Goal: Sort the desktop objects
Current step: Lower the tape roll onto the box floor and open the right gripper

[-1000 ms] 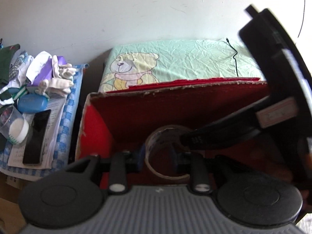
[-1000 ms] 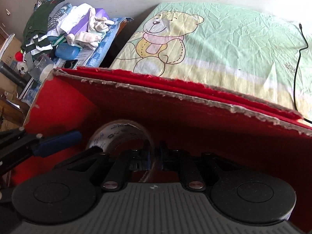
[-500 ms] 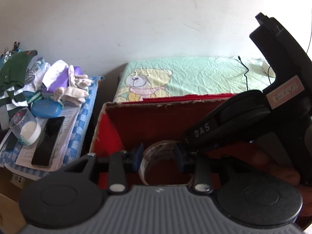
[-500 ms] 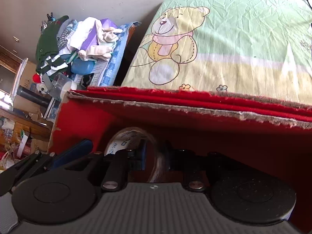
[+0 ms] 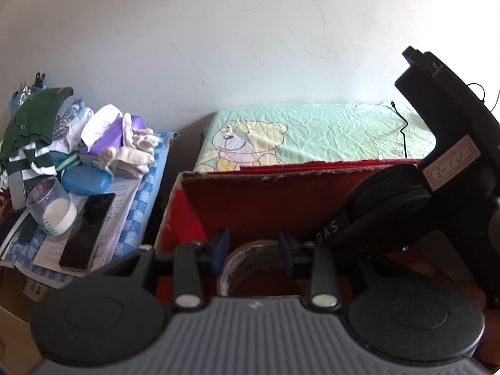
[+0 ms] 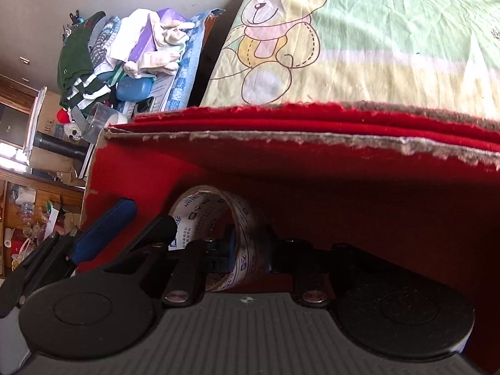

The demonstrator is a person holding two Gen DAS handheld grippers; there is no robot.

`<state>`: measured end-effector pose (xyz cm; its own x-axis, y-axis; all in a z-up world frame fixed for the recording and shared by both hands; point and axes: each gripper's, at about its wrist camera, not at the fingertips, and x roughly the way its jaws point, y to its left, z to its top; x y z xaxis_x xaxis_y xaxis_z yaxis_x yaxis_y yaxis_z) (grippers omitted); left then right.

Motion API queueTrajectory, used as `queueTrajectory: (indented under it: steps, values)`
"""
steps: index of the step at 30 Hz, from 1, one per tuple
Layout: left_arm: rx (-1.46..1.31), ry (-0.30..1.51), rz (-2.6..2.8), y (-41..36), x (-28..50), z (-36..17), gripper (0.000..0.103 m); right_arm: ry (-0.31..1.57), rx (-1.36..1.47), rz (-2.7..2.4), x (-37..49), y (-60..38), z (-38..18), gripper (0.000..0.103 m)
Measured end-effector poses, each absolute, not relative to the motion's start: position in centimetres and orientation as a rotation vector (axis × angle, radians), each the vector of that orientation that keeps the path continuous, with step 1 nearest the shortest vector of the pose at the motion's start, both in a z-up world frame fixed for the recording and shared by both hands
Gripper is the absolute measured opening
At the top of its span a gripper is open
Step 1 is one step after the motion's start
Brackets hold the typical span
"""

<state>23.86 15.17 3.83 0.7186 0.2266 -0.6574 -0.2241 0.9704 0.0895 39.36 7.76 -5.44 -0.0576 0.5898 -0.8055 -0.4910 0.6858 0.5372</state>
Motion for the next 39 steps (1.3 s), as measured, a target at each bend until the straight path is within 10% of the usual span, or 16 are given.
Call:
queueTrajectory:
  steps: [20,24,39]
  values:
    - [0.078,0.779,0.281,14.4,24.7,3.4,0.037,1.213,0.128,0.867,39.6,6.1,-3.6,0.030]
    - [0.088,0.782,0.285,14.4,24.7,3.3,0.037,1.211,0.158,0.831,38.5,4.3,-2.8,0.055]
    - [0.167,0.786,0.361,13.6,24.9,3.1,0.044,1.052,0.072,0.649,35.4,0.8,-2.4,0.055]
